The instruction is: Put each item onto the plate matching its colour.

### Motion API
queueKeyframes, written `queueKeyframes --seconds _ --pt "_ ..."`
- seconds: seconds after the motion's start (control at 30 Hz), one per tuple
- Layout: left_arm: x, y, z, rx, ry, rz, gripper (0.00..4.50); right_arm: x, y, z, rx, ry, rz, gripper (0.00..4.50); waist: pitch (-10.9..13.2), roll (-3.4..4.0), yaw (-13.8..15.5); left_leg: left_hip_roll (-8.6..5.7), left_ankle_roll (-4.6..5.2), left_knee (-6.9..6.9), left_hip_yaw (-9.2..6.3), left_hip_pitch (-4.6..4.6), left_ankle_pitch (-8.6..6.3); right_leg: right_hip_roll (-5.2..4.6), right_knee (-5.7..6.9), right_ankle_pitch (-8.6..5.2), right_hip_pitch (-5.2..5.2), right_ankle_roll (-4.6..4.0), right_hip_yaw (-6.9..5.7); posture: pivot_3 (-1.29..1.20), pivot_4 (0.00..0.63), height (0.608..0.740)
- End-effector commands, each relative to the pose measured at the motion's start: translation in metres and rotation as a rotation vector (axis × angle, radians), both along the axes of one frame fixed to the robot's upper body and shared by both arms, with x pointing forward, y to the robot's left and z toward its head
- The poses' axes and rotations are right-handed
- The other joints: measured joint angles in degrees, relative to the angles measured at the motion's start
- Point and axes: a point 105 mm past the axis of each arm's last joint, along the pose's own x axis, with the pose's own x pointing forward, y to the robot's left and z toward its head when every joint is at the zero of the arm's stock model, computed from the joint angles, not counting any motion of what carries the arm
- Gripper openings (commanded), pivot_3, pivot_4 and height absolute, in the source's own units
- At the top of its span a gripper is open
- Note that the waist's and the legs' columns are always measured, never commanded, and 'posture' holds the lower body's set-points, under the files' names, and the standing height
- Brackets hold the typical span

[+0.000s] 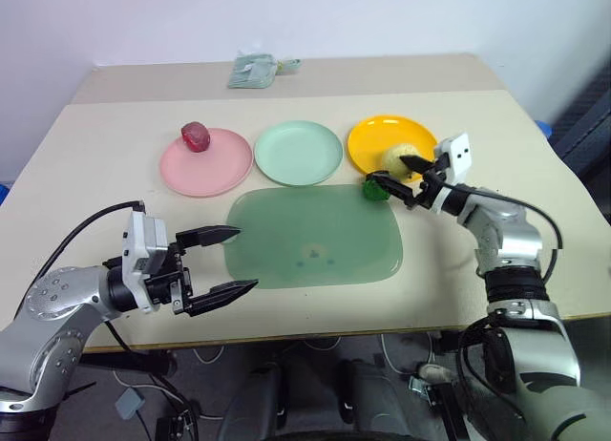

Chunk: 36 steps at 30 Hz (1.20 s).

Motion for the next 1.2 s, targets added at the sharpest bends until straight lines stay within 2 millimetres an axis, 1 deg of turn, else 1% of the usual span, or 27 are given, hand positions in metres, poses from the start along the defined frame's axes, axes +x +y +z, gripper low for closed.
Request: queueKeyframes --seconds 0.03,0.1,0.17,0.27,0.5,0.57,0.77,0.87,0.93,0.97,1.0,1.07,1.1,1.2 --pt "-0.003 -0.002 0.005 -0.006 -0.035 -0.011 4.50 0.010 -0.007 0.023 -0.013 -0.122 -0.067 4.46 0.04 0.07 0.03 0.00 0.00 -0.01 0.01 -0.05 0.00 0.00 0.00 0.00 -0.06 0.01 0.01 0.00 0.150 0.740" --pt "-0.003 -0.003 0.005 -0.007 -0.035 -0.012 4.50 0.015 -0.007 0.030 -0.008 -0.162 -0.086 4.46 0.05 0.08 0.01 -0.01 0.00 -0.03 0.01 -0.07 0.00 0.00 0.00 0.02 -0.08 0.03 0.01 0.00 0.150 0.740" --pt "-0.002 -0.004 0.006 -0.008 -0.037 -0.011 4.50 0.016 -0.003 0.039 0.018 -0.182 -0.072 4.46 0.05 0.08 -0.01 -0.01 0.00 -0.02 0.01 -0.07 0.00 0.01 -0.01 0.01 -0.08 0.02 0.00 0.00 0.150 0.740" --pt "-0.004 -0.005 0.006 -0.010 -0.037 -0.010 4.50 0.010 0.003 0.038 0.015 -0.176 -0.014 4.46 0.05 0.08 0.05 0.00 0.00 -0.03 0.01 -0.07 0.00 0.02 -0.01 0.01 -0.08 0.02 0.00 0.00 0.150 0.740" --pt "-0.003 -0.008 0.006 -0.015 -0.034 -0.009 4.50 -0.004 0.017 0.011 -0.011 -0.056 0.089 4.46 0.05 0.08 0.08 0.00 0.02 -0.01 0.01 -0.07 0.00 0.00 -0.01 0.01 -0.05 0.02 0.00 0.00 0.150 0.740" --pt "-0.002 -0.008 0.007 -0.015 -0.037 -0.010 4.50 -0.005 0.019 0.004 -0.018 -0.025 0.099 4.46 0.05 0.08 0.07 0.00 0.02 -0.01 0.01 -0.07 0.00 0.01 -0.01 0.01 -0.06 0.01 0.00 0.00 0.150 0.740" --pt "-0.002 -0.008 0.008 -0.012 -0.044 -0.007 4.50 0.001 0.021 -0.006 -0.042 0.000 0.084 4.46 0.05 0.08 0.05 0.00 0.01 -0.02 0.01 -0.07 0.00 0.01 -0.01 0.01 -0.07 0.02 0.00 0.00 0.150 0.740" --pt "-0.003 -0.007 0.008 -0.010 -0.045 -0.001 4.50 0.003 0.023 -0.005 -0.045 -0.008 0.084 3.64 0.05 0.08 0.05 0.00 0.01 -0.02 0.01 -0.06 0.00 0.02 -0.01 0.01 -0.07 0.02 0.00 0.00 0.150 0.740" --pt "-0.004 -0.007 0.008 -0.010 -0.045 0.004 4.50 0.003 0.026 -0.002 -0.041 -0.023 0.098 2.73 0.05 0.08 0.06 0.00 0.01 -0.02 0.01 -0.07 0.00 0.01 -0.01 0.01 -0.07 0.02 0.00 0.00 0.150 0.740" --pt "-0.004 -0.007 0.008 -0.011 -0.045 0.006 4.50 0.003 0.028 0.000 -0.039 -0.033 0.104 2.14 0.05 0.08 0.05 0.00 0.01 -0.02 0.01 -0.07 0.00 0.01 -0.01 0.01 -0.07 0.02 0.00 0.00 0.150 0.740" --pt "-0.004 -0.007 0.008 -0.011 -0.045 0.008 4.50 0.003 0.029 0.002 -0.040 -0.044 0.106 1.75 0.05 0.08 0.05 -0.01 0.01 -0.02 0.01 -0.07 0.00 0.01 -0.01 0.01 -0.07 0.02 0.00 0.00 0.150 0.740" --pt "-0.004 -0.007 0.008 -0.011 -0.046 0.011 4.50 0.005 0.031 0.005 -0.039 -0.064 0.105 1.75 0.05 0.08 0.05 0.00 0.01 -0.02 0.01 -0.07 0.00 0.02 -0.01 0.01 -0.07 0.02 0.00 0.00 0.150 0.740" --pt "-0.005 -0.007 0.008 -0.013 -0.047 0.013 4.50 0.005 0.034 0.010 -0.026 -0.082 0.113 1.75 0.05 0.08 0.03 0.00 0.01 -0.02 0.01 -0.07 0.00 0.02 -0.01 0.01 -0.07 0.02 0.00 0.00 0.150 0.740" --pt "-0.006 -0.007 0.009 -0.013 -0.049 0.021 4.50 0.005 0.051 0.030 0.008 -0.148 0.168 1.75 0.05 0.08 0.02 0.00 0.01 -0.02 0.01 -0.07 0.00 0.02 -0.01 0.01 -0.07 0.03 0.00 0.00 0.150 0.740"
